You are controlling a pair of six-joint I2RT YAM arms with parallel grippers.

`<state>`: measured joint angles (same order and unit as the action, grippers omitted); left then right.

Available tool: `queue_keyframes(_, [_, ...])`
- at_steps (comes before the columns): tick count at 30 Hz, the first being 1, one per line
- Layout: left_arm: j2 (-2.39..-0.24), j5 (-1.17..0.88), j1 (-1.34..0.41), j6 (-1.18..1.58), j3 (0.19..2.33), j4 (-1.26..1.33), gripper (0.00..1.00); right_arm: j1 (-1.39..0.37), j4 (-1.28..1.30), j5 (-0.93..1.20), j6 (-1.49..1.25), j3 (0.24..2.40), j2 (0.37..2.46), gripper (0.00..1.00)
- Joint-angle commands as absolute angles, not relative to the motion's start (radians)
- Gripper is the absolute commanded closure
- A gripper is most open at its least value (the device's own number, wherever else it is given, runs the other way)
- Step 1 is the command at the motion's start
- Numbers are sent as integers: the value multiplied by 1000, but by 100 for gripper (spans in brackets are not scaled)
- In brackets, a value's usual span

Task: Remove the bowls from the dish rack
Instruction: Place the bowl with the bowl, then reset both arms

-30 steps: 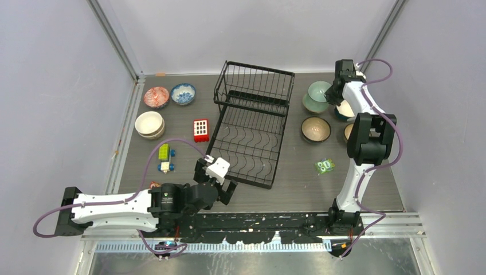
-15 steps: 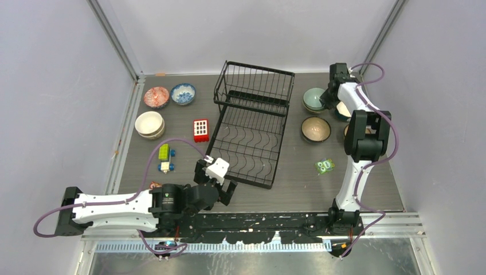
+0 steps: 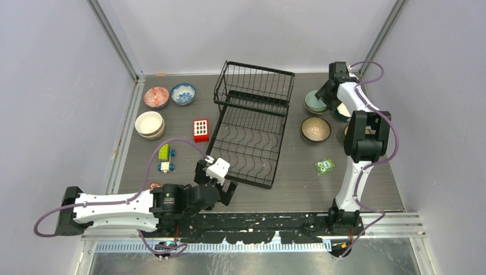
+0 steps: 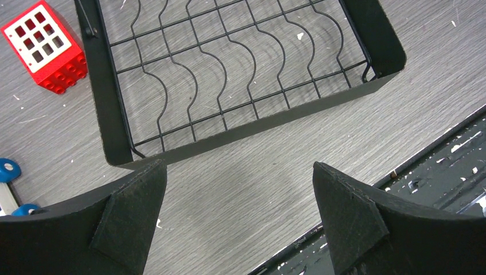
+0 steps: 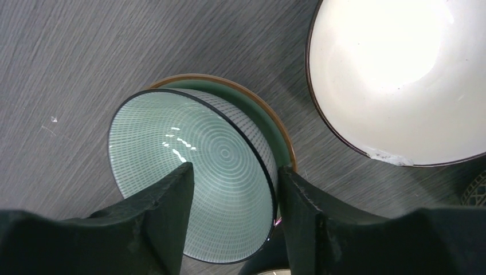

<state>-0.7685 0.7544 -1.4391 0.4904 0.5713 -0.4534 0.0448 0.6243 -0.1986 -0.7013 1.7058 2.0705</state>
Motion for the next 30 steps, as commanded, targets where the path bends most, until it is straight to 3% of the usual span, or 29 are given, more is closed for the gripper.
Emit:
queue_keyframes(1, [-773, 756, -1442, 511, 590, -434, 0, 49, 666, -262, -669, 1729, 1974, 37])
queue_keyframes(6, [-778, 738, -1442, 524, 604, -455, 0, 49, 683, -297, -652, 1716, 1937, 30])
queue_keyframes(16, [-778, 743, -1443, 572, 622, -516, 0, 48, 691, -322, -660, 1674, 1857, 30])
queue_keyframes(23, [-801, 870, -1442, 688, 669, -557, 0, 1, 542, -278, -721, 1461, 1541, 29])
queue_keyframes(30, [-879, 951, -1442, 975, 721, -631, 0, -107, 424, -253, -715, 1193, 1188, 29])
